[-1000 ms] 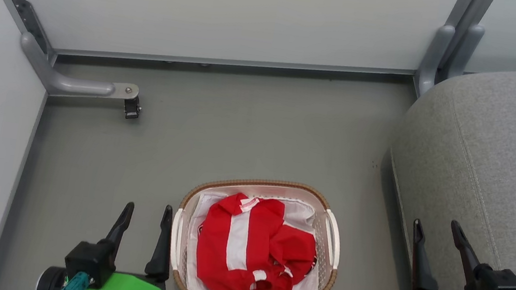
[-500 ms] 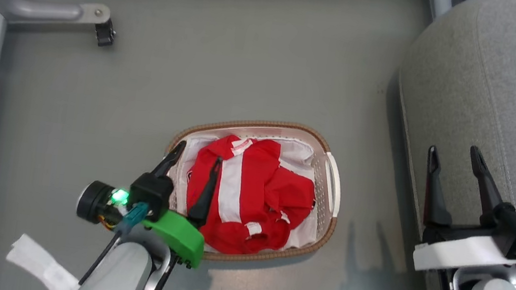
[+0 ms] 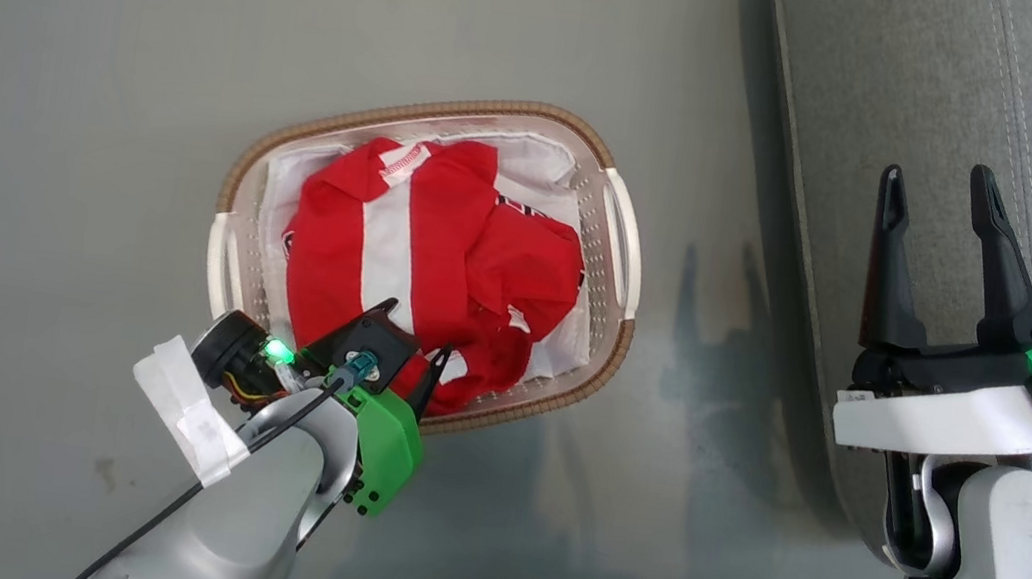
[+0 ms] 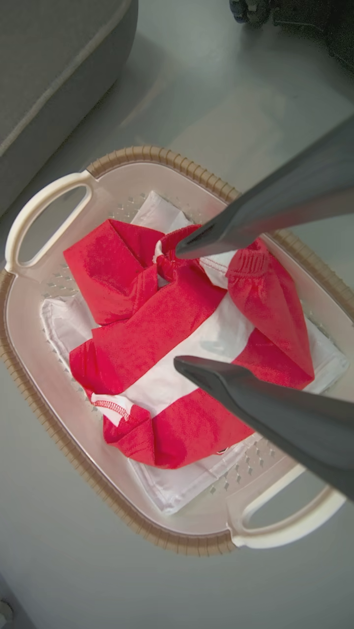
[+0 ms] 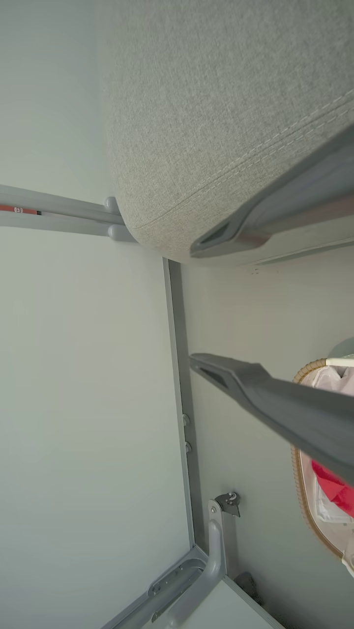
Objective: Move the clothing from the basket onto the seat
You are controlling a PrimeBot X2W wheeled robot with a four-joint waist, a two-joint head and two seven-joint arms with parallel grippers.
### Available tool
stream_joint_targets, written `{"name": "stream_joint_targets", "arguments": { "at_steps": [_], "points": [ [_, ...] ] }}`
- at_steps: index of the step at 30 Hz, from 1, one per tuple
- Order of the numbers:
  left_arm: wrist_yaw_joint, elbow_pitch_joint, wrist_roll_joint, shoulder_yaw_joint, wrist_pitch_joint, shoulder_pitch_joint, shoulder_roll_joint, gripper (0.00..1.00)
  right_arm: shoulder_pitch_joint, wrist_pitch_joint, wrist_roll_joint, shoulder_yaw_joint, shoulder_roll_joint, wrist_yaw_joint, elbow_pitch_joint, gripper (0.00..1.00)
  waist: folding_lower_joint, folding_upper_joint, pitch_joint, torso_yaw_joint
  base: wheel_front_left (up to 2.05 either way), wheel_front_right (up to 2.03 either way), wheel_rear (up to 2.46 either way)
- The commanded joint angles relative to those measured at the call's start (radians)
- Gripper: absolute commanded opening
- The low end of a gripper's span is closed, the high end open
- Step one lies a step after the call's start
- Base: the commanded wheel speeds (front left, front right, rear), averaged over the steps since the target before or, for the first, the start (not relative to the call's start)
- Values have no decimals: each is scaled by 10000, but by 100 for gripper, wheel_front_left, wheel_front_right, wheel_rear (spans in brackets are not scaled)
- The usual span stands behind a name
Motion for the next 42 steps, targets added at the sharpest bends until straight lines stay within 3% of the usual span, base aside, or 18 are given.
{"name": "stream_joint_targets", "arguments": {
  "at_steps": [1, 17, 33, 37, 39, 41, 42],
  "points": [
    [-26, 235, -25, -105, 73, -303, 128, 100, -163, -49, 138, 62, -22, -3, -98, 100, -1, 0, 1051, -966, 0, 0, 0],
    [97, 2127, -274, -701, 903, -1242, 540, 100, -456, -49, 797, 649, -22, -3, -228, 100, -1, 0, 1700, -1692, 0, 0, 0],
    [63, 2674, -549, -902, 1181, -1440, 446, 100, -446, -49, 895, 724, -22, -3, -153, 100, -1, 0, 1653, -1744, 0, 0, 0],
    [317, 2751, -580, -915, 1233, -1536, 518, 100, -482, -49, 904, 755, -24, -3, -159, 100, -1, 0, 1675, -1774, 0, 0, 0],
    [445, 2721, -648, -861, 1076, -1557, 521, 49, -468, -49, 922, 746, -22, -3, -151, 100, -1, 0, 1673, -1779, 0, 0, 0],
    [521, 2675, -745, -808, 900, -1569, 509, 20, -442, -49, 921, 711, -24, -3, -116, 100, -1, 0, 1635, -1759, 0, 0, 0],
    [525, 2657, -763, -800, 805, -1555, 498, 0, -415, -49, 902, 692, -24, -3, -97, 100, -1, 0, 1593, -1734, 0, 0, 0]
  ]
}}
